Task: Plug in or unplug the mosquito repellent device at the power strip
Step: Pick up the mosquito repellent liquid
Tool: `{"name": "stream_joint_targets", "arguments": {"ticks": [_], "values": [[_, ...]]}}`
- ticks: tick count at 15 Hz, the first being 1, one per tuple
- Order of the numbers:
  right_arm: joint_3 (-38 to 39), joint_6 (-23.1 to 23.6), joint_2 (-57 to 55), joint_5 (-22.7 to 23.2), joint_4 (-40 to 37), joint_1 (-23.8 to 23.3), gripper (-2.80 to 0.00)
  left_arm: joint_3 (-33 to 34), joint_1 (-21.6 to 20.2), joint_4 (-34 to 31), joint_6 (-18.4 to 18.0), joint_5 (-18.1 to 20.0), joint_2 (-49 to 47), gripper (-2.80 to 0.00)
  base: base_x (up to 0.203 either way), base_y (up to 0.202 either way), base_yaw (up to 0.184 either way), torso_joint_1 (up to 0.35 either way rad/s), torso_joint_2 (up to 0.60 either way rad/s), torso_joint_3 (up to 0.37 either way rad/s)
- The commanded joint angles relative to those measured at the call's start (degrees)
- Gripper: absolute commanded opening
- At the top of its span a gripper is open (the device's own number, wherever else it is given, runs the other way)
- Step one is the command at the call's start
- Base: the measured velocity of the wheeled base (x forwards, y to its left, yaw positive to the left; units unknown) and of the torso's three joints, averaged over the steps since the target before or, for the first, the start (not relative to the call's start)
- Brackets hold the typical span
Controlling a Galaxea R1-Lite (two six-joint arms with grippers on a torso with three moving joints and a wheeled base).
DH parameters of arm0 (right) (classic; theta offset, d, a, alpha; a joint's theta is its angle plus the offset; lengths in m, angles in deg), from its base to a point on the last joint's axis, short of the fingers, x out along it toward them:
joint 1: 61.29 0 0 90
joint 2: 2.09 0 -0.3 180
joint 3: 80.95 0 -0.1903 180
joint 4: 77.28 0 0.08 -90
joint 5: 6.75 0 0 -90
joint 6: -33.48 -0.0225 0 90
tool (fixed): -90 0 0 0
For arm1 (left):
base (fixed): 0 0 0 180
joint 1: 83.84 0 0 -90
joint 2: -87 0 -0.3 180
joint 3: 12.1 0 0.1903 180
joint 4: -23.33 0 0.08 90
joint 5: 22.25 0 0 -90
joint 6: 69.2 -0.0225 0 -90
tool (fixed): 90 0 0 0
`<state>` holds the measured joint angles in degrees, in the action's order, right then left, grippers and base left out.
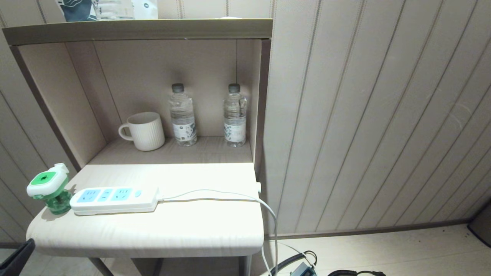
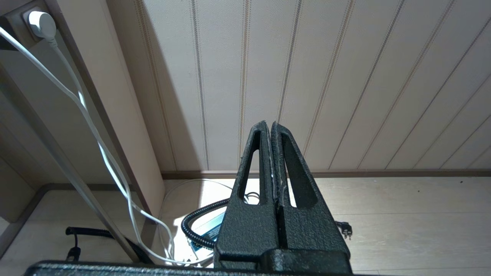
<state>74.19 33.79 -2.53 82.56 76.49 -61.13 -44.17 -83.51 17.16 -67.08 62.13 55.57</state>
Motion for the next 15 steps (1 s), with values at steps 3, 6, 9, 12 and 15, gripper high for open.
{"name": "stream_joint_targets", "arguments": {"ticks": [3, 6, 9, 12, 15], "values": [[0.0, 0.0, 0.0, 0.0, 0.0, 0.0, -2.8, 1.4, -0.6, 7.9, 0.4, -0.4, -8.6, 0.0, 0.0, 0.0, 0.0, 0.0, 0.0, 0.0], [0.0, 0.0, 0.0, 0.0, 0.0, 0.0, -2.8, 3.0, -2.1, 18.4, 1.4, -0.5, -16.4, 0.0, 0.0, 0.0, 0.0, 0.0, 0.0, 0.0], [0.0, 0.0, 0.0, 0.0, 0.0, 0.0, -2.8, 3.1, -2.3, 19.2, 2.0, -0.4, -18.2, 0.0, 0.0, 0.0, 0.0, 0.0, 0.0, 0.0], [0.0, 0.0, 0.0, 0.0, 0.0, 0.0, -2.8, 2.9, -3.0, 20.5, 3.0, -0.5, -20.2, 0.0, 0.0, 0.0, 0.0, 0.0, 0.0, 0.0], [0.0, 0.0, 0.0, 0.0, 0.0, 0.0, -2.8, 1.5, -3.7, 22.3, 3.1, -0.6, -22.9, 0.0, 0.0, 0.0, 0.0, 0.0, 0.0, 0.0]]}}
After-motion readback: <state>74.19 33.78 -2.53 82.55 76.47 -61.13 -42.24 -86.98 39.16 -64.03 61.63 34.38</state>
